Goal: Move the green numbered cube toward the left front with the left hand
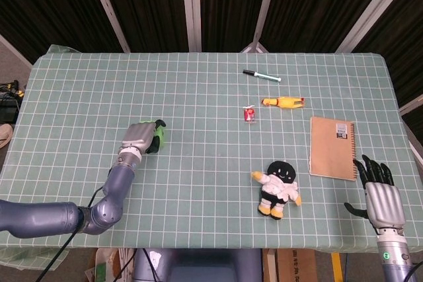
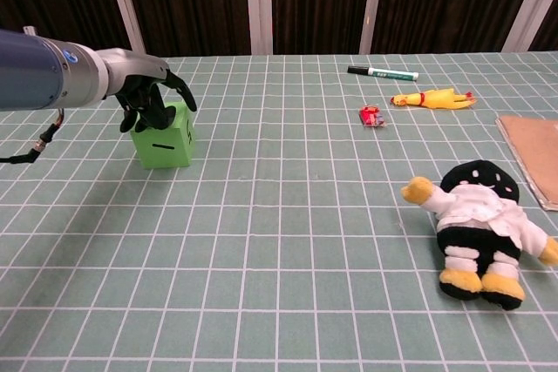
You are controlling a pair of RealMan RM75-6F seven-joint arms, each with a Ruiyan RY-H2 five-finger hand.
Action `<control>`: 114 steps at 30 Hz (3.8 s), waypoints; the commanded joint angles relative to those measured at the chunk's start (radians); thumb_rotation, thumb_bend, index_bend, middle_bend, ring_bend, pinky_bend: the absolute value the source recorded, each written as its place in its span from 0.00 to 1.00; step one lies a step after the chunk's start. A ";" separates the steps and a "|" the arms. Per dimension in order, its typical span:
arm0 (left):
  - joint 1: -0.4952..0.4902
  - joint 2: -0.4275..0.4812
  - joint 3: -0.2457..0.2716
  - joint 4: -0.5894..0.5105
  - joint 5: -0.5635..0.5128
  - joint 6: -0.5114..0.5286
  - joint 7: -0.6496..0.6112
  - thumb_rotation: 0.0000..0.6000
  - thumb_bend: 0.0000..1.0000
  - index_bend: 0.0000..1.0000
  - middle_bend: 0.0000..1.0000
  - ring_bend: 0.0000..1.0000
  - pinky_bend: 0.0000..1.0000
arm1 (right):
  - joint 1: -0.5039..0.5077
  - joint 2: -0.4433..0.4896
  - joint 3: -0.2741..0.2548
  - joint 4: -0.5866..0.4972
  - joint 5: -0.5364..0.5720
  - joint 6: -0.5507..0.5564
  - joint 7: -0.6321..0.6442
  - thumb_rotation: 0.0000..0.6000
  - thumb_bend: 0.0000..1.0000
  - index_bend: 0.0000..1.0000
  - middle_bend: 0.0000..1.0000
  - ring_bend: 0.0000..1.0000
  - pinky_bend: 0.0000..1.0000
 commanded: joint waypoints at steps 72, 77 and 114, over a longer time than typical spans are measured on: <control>0.101 0.189 0.144 -0.042 -0.023 0.018 0.154 1.00 0.88 0.23 0.87 0.70 0.69 | 0.006 -0.015 0.000 -0.024 0.059 -0.014 -0.062 1.00 0.15 0.11 0.01 0.05 0.03; 0.119 0.211 0.166 -0.072 0.019 0.001 0.141 1.00 0.88 0.23 0.87 0.70 0.69 | 0.008 -0.018 0.000 -0.024 0.064 -0.015 -0.070 1.00 0.15 0.11 0.01 0.05 0.03; 0.347 0.235 0.322 -0.169 0.503 0.088 -0.031 1.00 0.88 0.23 0.87 0.70 0.70 | 0.003 -0.007 0.009 -0.043 0.078 -0.006 -0.052 1.00 0.15 0.11 0.01 0.05 0.03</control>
